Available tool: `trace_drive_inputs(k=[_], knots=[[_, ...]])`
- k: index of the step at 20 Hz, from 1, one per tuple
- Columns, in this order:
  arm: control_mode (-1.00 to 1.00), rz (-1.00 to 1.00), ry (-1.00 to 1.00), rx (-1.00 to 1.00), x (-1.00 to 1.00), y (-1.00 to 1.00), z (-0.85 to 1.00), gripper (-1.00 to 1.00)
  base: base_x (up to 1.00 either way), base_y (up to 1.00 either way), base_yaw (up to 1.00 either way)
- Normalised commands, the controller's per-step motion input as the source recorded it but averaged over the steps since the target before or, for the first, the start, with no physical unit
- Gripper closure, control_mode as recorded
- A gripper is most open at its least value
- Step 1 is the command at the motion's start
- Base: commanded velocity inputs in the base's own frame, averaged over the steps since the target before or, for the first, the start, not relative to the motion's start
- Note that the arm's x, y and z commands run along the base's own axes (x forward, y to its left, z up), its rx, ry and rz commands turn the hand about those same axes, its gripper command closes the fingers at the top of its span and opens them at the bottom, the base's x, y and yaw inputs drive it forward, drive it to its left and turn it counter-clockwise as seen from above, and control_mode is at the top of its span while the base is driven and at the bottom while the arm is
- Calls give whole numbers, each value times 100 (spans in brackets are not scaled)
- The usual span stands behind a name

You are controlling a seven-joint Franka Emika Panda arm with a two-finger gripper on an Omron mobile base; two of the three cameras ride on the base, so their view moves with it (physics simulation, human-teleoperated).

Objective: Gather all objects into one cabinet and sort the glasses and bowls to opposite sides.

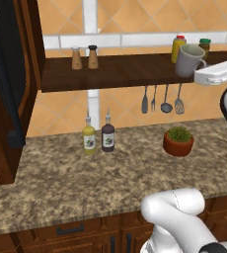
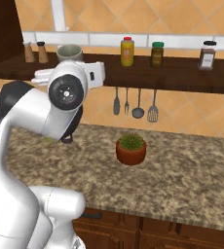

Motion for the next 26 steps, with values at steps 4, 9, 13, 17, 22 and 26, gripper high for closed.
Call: trace_drive_inputs(k=[4, 9, 13, 17, 22, 26], knots=[[-100, 0, 0, 0, 0, 0, 0, 100, 0, 0, 0], [-100, 2, 3, 0, -10, 0, -2, 100, 0, 0, 0], [100, 0, 0, 0, 0, 0, 0, 100, -57, 0, 23], [100, 0, 0, 0, 0, 0, 0, 100, -55, 3, 39], [100, 0, 0, 0, 0, 0, 0, 100, -57, 5, 44], [100, 0, 0, 0, 0, 0, 0, 100, -59, 17, 50]])
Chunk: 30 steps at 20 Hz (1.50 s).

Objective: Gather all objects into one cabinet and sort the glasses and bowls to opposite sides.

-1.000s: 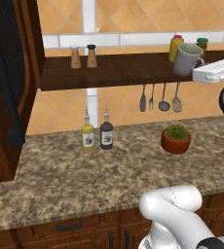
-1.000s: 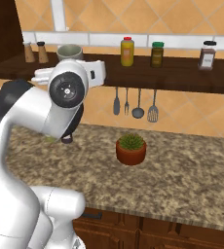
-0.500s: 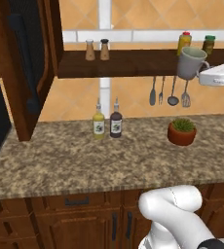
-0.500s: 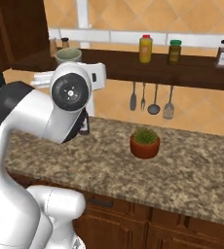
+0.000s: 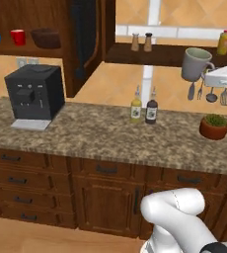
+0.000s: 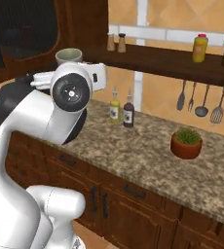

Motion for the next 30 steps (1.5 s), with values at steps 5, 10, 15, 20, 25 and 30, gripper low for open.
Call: trace_drive_inputs(k=[5, 10, 15, 20, 25, 30], knots=[[100, 0, 0, 0, 0, 0, 0, 100, -64, 21, 49], [100, 0, 0, 0, 0, 0, 0, 100, -63, 31, 46], [100, 0, 0, 0, 0, 0, 0, 100, -48, 46, 37], [100, 0, 0, 0, 0, 0, 0, 100, 2, 100, 3], [100, 0, 0, 0, 0, 0, 0, 100, 18, 100, -1], [100, 0, 0, 0, 0, 0, 0, 100, 43, 100, -19]])
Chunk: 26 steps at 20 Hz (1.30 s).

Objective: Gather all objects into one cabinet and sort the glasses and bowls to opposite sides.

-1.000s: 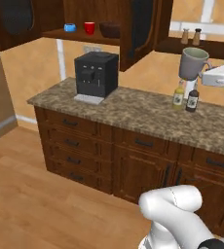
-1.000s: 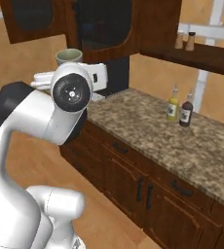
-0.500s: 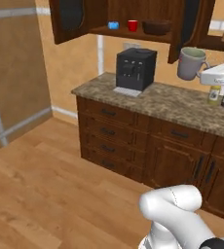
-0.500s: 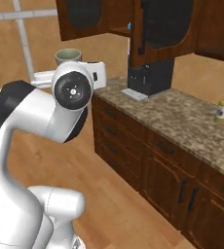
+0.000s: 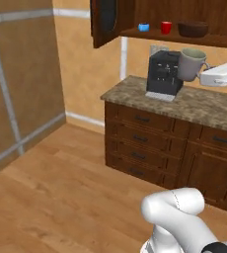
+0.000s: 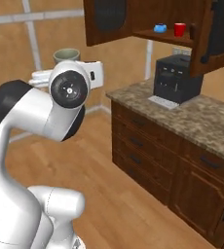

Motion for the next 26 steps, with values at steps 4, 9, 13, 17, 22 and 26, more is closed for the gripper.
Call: trace_drive_inputs(k=[4, 9, 13, 17, 22, 26], knots=[[100, 0, 0, 0, 0, 0, 0, 100, 26, 81, -55], [100, 0, 0, 0, 0, 0, 0, 100, 21, 73, -60], [100, 0, 0, 0, 0, 0, 0, 100, 48, 98, -44], [100, 0, 0, 0, 0, 0, 0, 100, 77, 98, -39], [100, 0, 0, 0, 0, 0, 0, 100, 59, 30, -41], [100, 0, 0, 0, 0, 0, 0, 100, 46, 0, -29]])
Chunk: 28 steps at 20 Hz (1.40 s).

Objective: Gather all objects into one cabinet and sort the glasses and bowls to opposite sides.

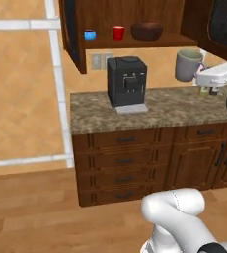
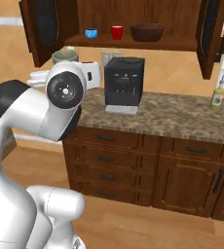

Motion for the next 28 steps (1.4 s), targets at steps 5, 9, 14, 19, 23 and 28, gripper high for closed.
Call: trace_drive_inputs(k=[5, 9, 14, 19, 23, 28], knots=[[100, 0, 0, 0, 0, 0, 0, 100, 94, 26, -27], [100, 0, 0, 0, 0, 0, 0, 100, 100, 56, -19], [100, 0, 0, 0, 0, 0, 0, 100, 67, 81, -14], [100, 0, 0, 0, 0, 0, 0, 100, 18, 20, -3], [100, 0, 0, 0, 0, 0, 0, 100, 24, -3, 0], [100, 0, 0, 0, 0, 0, 0, 100, 94, -20, 1]])
